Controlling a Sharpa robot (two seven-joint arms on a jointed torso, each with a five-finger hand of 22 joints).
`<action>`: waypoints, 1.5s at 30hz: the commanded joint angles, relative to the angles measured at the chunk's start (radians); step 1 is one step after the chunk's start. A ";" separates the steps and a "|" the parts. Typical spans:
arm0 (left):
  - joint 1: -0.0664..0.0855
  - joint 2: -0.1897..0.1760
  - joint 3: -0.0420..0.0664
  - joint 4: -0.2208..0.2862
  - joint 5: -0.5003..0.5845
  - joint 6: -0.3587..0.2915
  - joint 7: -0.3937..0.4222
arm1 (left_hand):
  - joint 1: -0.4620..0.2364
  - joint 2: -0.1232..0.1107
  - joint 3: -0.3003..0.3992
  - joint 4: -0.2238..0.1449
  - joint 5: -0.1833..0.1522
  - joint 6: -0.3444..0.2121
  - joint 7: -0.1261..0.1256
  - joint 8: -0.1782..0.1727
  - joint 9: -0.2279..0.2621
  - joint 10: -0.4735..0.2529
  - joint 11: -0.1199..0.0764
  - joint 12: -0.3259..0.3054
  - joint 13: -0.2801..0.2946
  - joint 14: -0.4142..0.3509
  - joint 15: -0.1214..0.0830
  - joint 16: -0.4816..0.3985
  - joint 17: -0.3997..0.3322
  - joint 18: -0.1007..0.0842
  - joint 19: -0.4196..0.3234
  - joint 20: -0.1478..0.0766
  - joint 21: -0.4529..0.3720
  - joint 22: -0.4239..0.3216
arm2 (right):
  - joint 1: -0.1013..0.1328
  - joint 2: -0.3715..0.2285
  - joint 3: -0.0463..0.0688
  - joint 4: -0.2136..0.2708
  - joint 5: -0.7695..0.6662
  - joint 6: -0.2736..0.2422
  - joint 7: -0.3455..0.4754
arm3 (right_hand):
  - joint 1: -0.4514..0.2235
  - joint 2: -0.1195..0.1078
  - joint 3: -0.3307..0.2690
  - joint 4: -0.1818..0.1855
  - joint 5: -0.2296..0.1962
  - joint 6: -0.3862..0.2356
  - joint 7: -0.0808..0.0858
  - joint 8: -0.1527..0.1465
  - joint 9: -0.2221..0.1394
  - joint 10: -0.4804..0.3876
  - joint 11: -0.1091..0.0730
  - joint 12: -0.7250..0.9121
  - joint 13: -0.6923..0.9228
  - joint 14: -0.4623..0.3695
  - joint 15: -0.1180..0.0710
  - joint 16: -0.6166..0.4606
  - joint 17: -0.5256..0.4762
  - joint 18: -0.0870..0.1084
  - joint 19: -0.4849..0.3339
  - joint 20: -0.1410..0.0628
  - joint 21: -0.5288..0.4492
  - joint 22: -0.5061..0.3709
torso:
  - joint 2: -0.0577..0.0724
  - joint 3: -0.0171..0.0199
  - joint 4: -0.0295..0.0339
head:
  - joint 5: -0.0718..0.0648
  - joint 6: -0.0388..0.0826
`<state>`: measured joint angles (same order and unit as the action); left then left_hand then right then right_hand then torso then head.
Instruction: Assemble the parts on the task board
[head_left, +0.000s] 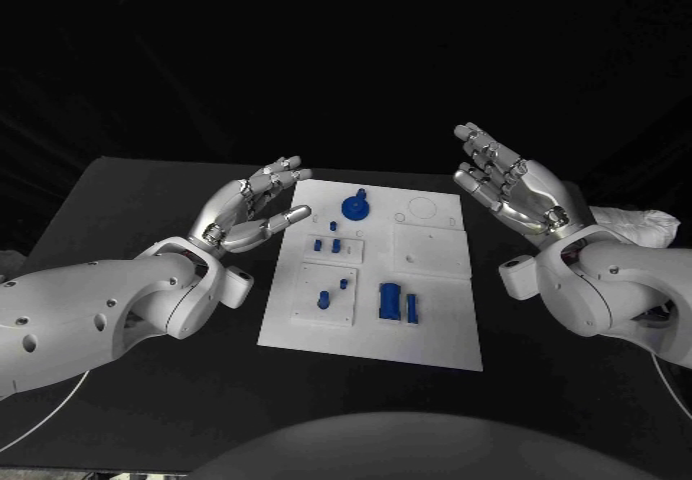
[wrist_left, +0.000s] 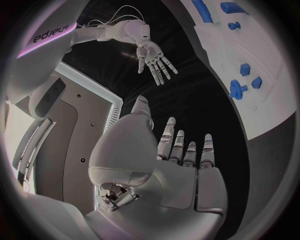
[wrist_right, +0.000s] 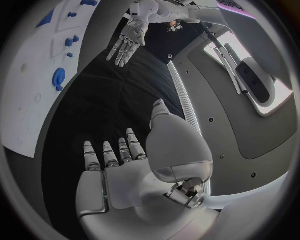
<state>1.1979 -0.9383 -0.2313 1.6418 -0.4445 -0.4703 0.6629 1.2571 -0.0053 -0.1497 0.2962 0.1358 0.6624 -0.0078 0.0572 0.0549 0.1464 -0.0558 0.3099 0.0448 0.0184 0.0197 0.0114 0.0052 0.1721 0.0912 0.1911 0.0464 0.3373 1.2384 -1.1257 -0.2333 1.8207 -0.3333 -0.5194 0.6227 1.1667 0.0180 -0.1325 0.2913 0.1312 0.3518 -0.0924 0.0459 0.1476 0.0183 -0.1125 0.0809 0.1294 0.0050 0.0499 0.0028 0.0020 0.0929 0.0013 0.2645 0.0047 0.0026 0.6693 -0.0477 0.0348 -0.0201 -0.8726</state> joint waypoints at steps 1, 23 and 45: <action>-0.001 0.002 0.001 0.005 0.013 -0.024 0.033 | 0.007 -0.001 0.011 -0.002 0.006 -0.001 0.001 -0.004 0.000 -0.008 0.003 -0.002 -0.001 -0.006 0.001 -0.006 -0.001 0.003 -0.008 0.000 -0.006 -0.007 | -0.006 0.002 0.000 -0.006 0.030 0.118 0.036 | 0.020 0.005 -0.008 0.004 -0.002 0.009 0.012 -0.003 -0.016 0.000 0.010 0.003 -0.014 -0.005 0.005 -0.003 -0.002 0.018 -0.001 -0.004 -0.005 -0.003 | -0.002 0.0002 0.0016 | 0.001 0.000; -0.102 0.109 0.159 -0.049 0.308 -0.210 -0.096 | -0.784 0.005 0.150 -0.191 -0.136 -0.419 0.008 -0.057 -0.055 -0.146 0.056 -0.194 -0.045 -0.018 -0.020 -0.011 -0.005 -0.091 -0.091 -0.116 -0.046 -0.217 | -0.153 0.278 0.187 -0.203 0.270 -0.190 -0.081 | -0.722 -0.018 0.132 -0.185 -0.131 -0.206 0.092 -0.046 -0.148 -0.018 0.112 -0.081 -0.129 -0.005 -0.050 -0.003 -0.002 -0.093 -0.001 -0.168 -0.005 -0.003 | -0.074 0.0279 -0.0198 | 0.012 0.159; -0.148 0.158 0.231 -0.072 0.444 -0.300 -0.143 | -1.070 0.005 0.150 -0.296 -0.136 -0.564 0.008 -0.057 -0.055 -0.146 0.056 -0.310 -0.045 -0.018 -0.020 -0.011 -0.005 -0.172 -0.091 -0.191 -0.046 -0.337 | -0.188 0.346 0.233 -0.251 0.333 -0.251 -0.103 | -0.990 -0.018 0.132 -0.291 -0.131 -0.352 0.092 -0.046 -0.148 -0.018 0.112 -0.081 -0.129 -0.005 -0.050 -0.003 -0.002 -0.093 -0.001 -0.264 -0.005 -0.003 | -0.125 0.0477 -0.0348 | 0.020 0.273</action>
<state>1.0501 -0.7820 -0.0009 1.5686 -0.0152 -0.7548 0.5220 0.2537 -0.0001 0.0015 0.0176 0.0050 0.1328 -0.0005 0.0068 0.0249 0.0090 -0.0003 0.0195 0.0011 0.0004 0.0090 0.0036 0.0013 0.0146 0.0002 0.0066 0.0036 0.0281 1.0505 -0.7807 -0.0003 1.5697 -0.0040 -0.7636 0.5200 0.2387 0.0001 -0.0010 0.0165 0.0051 0.0569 -0.0003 0.0034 0.0011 0.0002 -0.0087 0.0061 0.0015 0.0000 0.0050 0.0029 0.0017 0.0212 -0.0009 0.0173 0.0049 0.0010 0.5456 -0.0005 0.0003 -0.0001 -0.6005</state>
